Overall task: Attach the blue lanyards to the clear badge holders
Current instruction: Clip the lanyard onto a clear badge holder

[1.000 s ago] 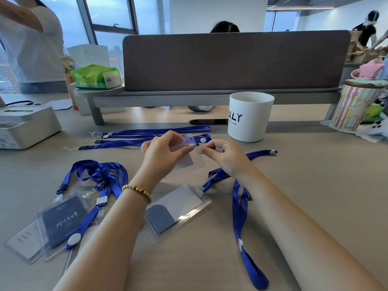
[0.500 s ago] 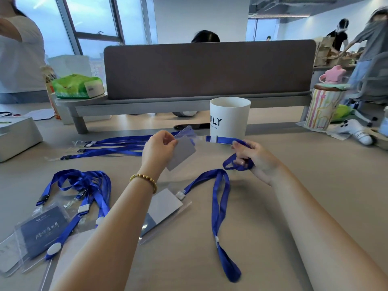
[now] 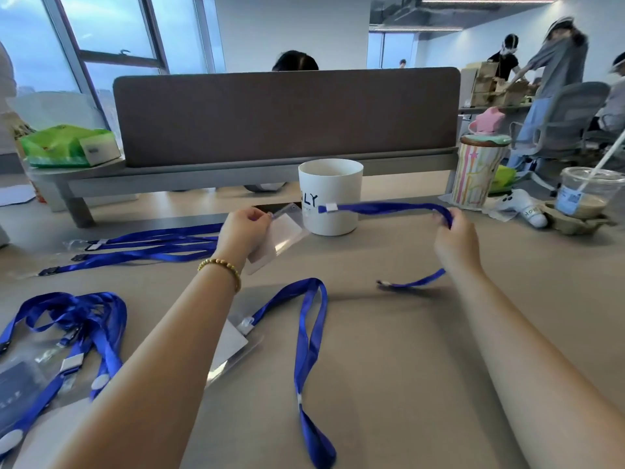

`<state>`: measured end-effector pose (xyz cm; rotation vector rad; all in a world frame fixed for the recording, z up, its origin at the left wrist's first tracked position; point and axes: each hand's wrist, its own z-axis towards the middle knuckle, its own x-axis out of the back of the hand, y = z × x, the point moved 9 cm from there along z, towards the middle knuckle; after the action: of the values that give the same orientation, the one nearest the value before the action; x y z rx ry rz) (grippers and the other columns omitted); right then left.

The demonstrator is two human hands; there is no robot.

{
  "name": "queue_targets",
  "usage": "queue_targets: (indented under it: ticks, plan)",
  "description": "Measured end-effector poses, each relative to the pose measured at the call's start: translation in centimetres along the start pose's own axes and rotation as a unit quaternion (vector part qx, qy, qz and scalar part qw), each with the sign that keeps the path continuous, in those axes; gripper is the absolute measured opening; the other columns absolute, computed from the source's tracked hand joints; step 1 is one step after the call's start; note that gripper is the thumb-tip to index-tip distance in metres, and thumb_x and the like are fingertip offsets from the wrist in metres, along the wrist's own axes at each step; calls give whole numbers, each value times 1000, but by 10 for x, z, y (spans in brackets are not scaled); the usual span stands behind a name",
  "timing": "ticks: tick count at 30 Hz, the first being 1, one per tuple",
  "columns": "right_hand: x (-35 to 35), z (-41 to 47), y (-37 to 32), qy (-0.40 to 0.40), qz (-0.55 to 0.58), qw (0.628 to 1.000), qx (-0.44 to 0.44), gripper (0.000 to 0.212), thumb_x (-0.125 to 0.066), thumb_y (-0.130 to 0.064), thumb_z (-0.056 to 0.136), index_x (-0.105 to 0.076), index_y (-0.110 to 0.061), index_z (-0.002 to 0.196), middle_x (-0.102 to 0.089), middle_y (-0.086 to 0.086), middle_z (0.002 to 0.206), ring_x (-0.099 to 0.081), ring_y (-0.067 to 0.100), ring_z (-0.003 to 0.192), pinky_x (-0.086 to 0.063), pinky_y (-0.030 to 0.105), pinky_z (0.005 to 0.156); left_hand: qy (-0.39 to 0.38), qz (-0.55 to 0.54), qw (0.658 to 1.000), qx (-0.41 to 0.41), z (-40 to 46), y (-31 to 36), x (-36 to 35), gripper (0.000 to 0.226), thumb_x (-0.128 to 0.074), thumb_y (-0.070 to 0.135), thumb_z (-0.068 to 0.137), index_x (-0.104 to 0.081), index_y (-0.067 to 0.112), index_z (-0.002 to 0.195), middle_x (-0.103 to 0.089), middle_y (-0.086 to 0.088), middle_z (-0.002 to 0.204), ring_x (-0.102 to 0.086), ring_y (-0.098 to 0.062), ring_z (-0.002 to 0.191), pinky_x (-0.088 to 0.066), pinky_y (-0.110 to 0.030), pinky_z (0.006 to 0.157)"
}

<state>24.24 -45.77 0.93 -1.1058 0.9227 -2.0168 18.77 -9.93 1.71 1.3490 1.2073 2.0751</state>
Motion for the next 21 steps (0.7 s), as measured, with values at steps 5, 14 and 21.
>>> queue_targets:
  ticks: [5, 14, 21]
  plan:
    - [21, 35, -3, 66, -247, 962, 96, 30, -40, -4, 95, -51, -8, 123, -48, 19, 125, -51, 41, 106, -41, 41, 72, -27, 94, 995, 19, 28, -10, -38, 20, -45, 41, 92, -58, 26, 90, -57, 0, 84, -56, -20, 77, -50, -33, 74]
    - [-14, 68, 48, -60, -397, 907, 127, 27, -50, -2, 89, -57, -4, 116, -50, 20, 110, -49, 39, 101, -41, 42, 79, -111, 306, 945, -39, 47, -17, -97, 32, -33, 45, 95, -56, 23, 96, -59, 0, 91, -54, -21, 88, -40, -38, 87]
    - [-15, 62, 95, -163, -411, 895, -56, 59, -53, -16, 88, -29, -18, 143, -26, 14, 146, -21, 33, 137, -17, 46, 113, -72, 392, 911, -106, 42, -13, -105, 37, -35, 36, 97, -45, 16, 127, -47, -14, 131, -39, -32, 123, -36, -46, 101]
